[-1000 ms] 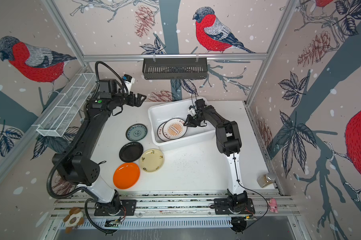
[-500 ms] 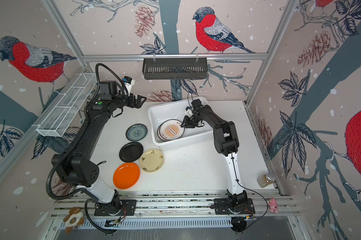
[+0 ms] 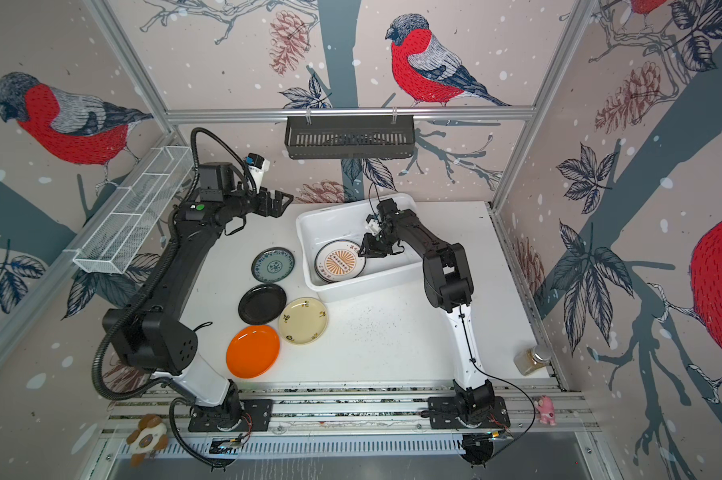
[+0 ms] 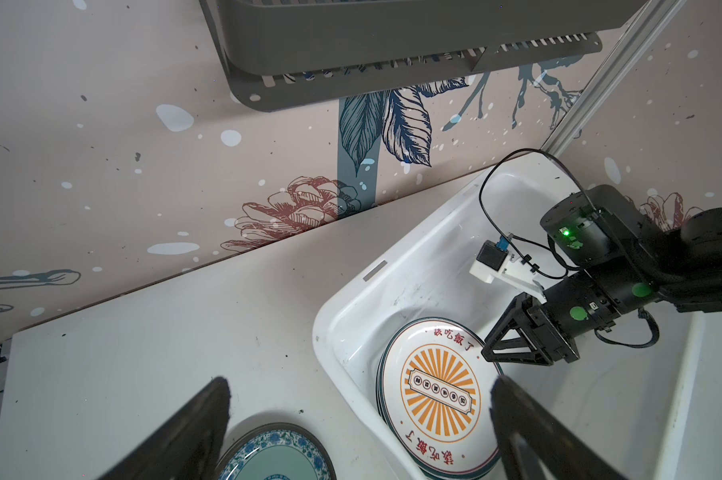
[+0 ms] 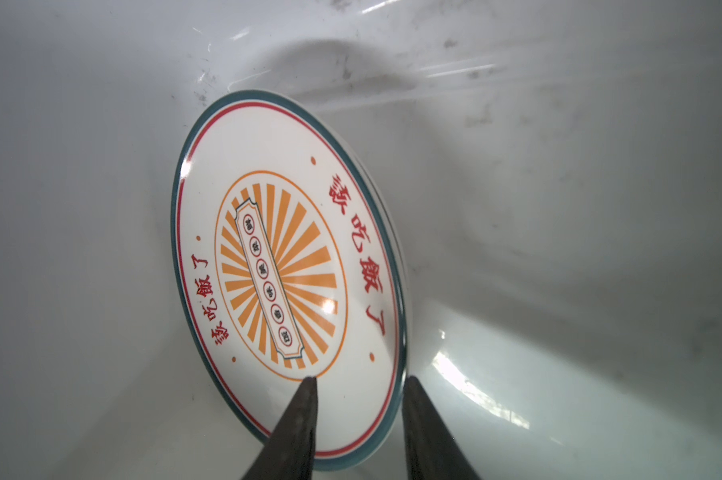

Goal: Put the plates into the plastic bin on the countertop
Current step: 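Open the right gripper and release the plate flat onto the stack, then raise the right gripper from the bin while left gripper grips floral plate rim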

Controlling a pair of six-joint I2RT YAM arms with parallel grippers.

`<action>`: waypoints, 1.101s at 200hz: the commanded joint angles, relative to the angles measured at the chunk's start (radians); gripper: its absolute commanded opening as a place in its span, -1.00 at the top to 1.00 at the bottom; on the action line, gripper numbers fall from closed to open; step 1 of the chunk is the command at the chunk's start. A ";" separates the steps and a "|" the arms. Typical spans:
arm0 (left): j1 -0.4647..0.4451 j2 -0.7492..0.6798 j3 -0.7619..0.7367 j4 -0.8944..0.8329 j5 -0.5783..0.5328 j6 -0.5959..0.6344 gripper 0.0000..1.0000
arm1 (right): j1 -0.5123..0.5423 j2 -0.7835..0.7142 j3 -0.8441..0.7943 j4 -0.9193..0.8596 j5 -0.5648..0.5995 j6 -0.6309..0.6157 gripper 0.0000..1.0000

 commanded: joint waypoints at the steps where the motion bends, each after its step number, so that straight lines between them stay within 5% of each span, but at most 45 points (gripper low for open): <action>1: 0.003 -0.009 -0.004 0.029 0.014 -0.007 -0.93 | 0.003 0.005 0.014 -0.025 0.013 -0.015 0.26; 127: 0.016 -0.007 -0.023 0.055 0.007 -0.024 -0.93 | -0.027 -0.054 0.098 0.006 0.095 0.030 0.23; 220: 0.056 0.040 -0.023 -0.020 -0.100 -0.106 -0.93 | -0.113 -0.257 0.090 0.151 0.090 0.128 0.25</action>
